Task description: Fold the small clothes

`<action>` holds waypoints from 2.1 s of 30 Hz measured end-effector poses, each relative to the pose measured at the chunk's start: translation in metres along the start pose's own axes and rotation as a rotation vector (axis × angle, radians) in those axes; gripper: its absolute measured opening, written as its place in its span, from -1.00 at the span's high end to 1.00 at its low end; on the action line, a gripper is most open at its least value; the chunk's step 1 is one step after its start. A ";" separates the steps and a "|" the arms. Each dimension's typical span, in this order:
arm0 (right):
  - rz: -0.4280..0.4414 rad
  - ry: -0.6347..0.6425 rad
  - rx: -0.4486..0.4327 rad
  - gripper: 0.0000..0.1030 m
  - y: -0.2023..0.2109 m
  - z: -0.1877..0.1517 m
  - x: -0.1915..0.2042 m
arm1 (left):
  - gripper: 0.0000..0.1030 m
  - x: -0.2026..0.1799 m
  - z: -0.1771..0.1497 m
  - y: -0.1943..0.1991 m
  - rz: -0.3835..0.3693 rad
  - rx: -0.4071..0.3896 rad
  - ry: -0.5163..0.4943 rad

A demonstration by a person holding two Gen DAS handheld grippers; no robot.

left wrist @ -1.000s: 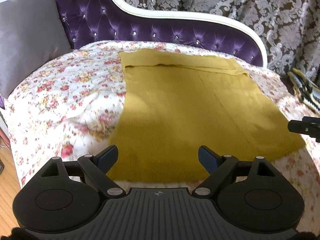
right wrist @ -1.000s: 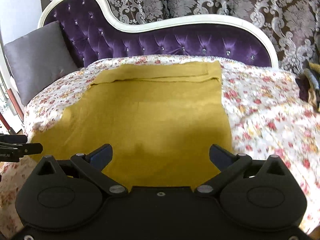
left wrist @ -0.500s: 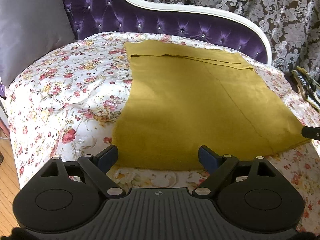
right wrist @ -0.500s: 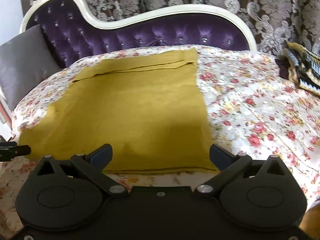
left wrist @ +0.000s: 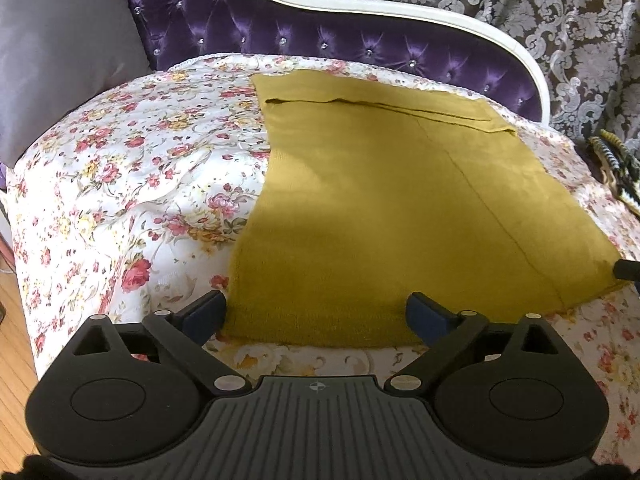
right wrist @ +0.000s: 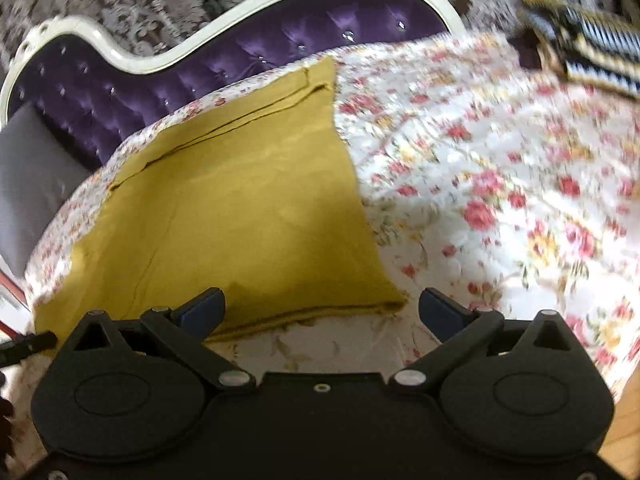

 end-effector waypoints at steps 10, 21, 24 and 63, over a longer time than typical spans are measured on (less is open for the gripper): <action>0.066 -0.059 -0.042 -0.99 0.004 0.006 -0.007 | -0.89 0.001 0.006 -0.007 0.005 0.010 -0.011; 0.017 0.040 -0.063 0.17 0.006 0.012 0.009 | 0.23 0.002 0.010 0.000 0.000 -0.020 -0.015; 0.008 0.039 -0.087 0.43 0.011 0.014 0.007 | 0.74 0.000 0.011 0.000 -0.022 -0.029 -0.013; 0.256 -0.270 -0.020 0.42 0.006 0.015 -0.050 | 0.84 0.000 0.032 0.028 -0.100 -0.143 0.054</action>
Point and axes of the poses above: each gripper's, at about its wrist camera, not at the fingertips, and y roughly against the way its jaws point, x to its left, z to its top, the point moved 4 cm from there along -y, roughly the way its jaws point, and after that the axes turned 8 degrees about x, right-handed, at the moved point
